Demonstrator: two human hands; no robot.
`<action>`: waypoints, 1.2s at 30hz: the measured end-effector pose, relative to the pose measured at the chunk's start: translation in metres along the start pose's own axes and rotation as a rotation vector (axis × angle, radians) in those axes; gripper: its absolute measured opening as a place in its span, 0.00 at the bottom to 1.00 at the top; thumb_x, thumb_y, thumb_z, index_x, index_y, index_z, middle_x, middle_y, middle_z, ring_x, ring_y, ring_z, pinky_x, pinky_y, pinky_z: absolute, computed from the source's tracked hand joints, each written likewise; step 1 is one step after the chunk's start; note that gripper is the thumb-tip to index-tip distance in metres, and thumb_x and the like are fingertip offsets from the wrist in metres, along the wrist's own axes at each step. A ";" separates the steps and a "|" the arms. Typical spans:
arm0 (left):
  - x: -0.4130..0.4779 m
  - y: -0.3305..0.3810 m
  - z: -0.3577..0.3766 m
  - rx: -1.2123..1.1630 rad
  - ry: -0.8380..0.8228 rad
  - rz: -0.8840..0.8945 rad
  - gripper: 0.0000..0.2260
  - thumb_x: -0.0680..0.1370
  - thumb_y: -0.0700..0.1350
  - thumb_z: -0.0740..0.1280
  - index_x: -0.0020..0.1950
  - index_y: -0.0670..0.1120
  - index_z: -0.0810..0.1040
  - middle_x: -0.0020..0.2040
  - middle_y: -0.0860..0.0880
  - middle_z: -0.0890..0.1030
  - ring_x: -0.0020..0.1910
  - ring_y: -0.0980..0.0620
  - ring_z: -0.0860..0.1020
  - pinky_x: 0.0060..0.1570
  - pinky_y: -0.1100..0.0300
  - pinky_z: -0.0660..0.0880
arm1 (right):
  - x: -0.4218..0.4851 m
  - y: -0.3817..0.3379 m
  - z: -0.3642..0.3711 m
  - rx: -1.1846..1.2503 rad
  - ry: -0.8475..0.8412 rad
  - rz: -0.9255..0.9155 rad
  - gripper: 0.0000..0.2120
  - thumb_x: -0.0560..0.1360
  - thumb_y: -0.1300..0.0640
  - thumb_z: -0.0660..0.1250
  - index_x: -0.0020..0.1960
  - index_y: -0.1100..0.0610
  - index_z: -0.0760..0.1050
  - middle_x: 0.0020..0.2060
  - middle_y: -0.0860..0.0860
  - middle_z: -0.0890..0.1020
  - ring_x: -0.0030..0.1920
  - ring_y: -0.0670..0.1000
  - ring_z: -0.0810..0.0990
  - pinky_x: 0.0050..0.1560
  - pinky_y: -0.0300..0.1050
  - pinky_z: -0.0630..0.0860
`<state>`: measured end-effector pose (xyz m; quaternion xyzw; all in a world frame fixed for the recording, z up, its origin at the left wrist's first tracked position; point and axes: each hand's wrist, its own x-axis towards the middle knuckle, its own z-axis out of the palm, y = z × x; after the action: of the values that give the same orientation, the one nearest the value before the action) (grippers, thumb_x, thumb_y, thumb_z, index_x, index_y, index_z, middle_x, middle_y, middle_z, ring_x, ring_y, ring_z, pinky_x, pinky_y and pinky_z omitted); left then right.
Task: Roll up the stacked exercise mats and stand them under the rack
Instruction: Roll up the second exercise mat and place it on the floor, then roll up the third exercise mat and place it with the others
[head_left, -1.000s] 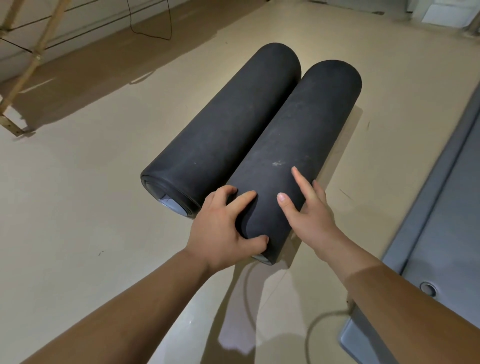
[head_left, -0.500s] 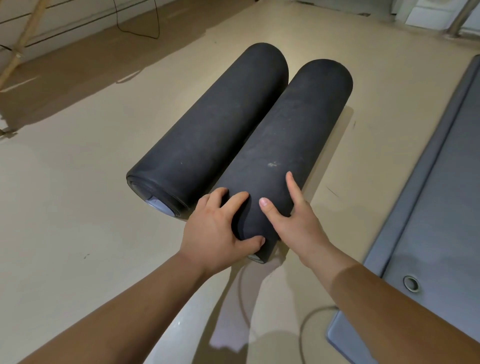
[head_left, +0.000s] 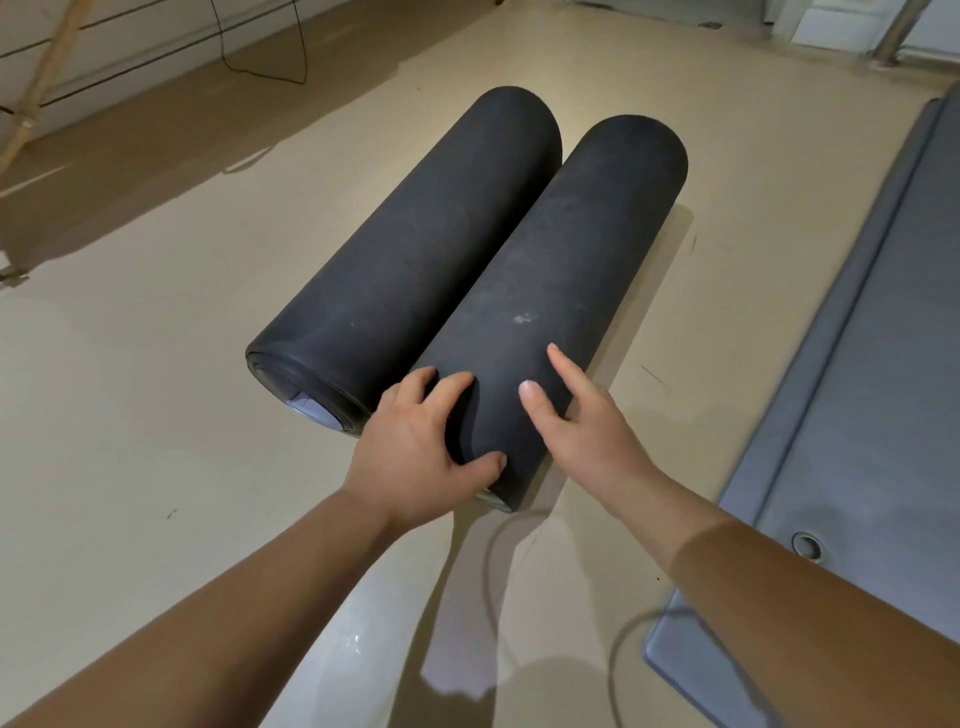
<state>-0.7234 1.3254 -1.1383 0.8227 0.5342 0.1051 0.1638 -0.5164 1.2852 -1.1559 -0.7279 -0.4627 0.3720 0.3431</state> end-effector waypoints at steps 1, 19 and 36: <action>0.000 -0.001 -0.003 -0.008 0.014 -0.009 0.41 0.70 0.73 0.66 0.80 0.57 0.65 0.77 0.50 0.67 0.75 0.46 0.67 0.69 0.47 0.74 | -0.002 -0.001 -0.002 0.016 0.002 -0.021 0.31 0.81 0.36 0.65 0.81 0.36 0.61 0.75 0.47 0.70 0.74 0.50 0.71 0.67 0.44 0.71; -0.004 0.010 -0.012 0.033 0.049 0.006 0.33 0.76 0.66 0.69 0.78 0.54 0.71 0.77 0.50 0.70 0.75 0.45 0.67 0.69 0.46 0.74 | -0.015 0.000 -0.013 0.059 -0.036 0.080 0.21 0.81 0.45 0.70 0.72 0.50 0.77 0.64 0.47 0.81 0.61 0.42 0.76 0.61 0.39 0.71; -0.007 0.014 -0.028 0.026 0.133 0.102 0.24 0.77 0.59 0.68 0.69 0.48 0.80 0.69 0.48 0.78 0.68 0.46 0.75 0.63 0.47 0.78 | -0.013 -0.006 -0.005 0.035 0.024 0.053 0.13 0.81 0.51 0.70 0.64 0.53 0.82 0.52 0.44 0.84 0.50 0.37 0.80 0.44 0.23 0.69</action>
<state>-0.7243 1.3182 -1.1076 0.8421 0.5025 0.1611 0.1117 -0.5189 1.2742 -1.1454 -0.7382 -0.4324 0.3804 0.3514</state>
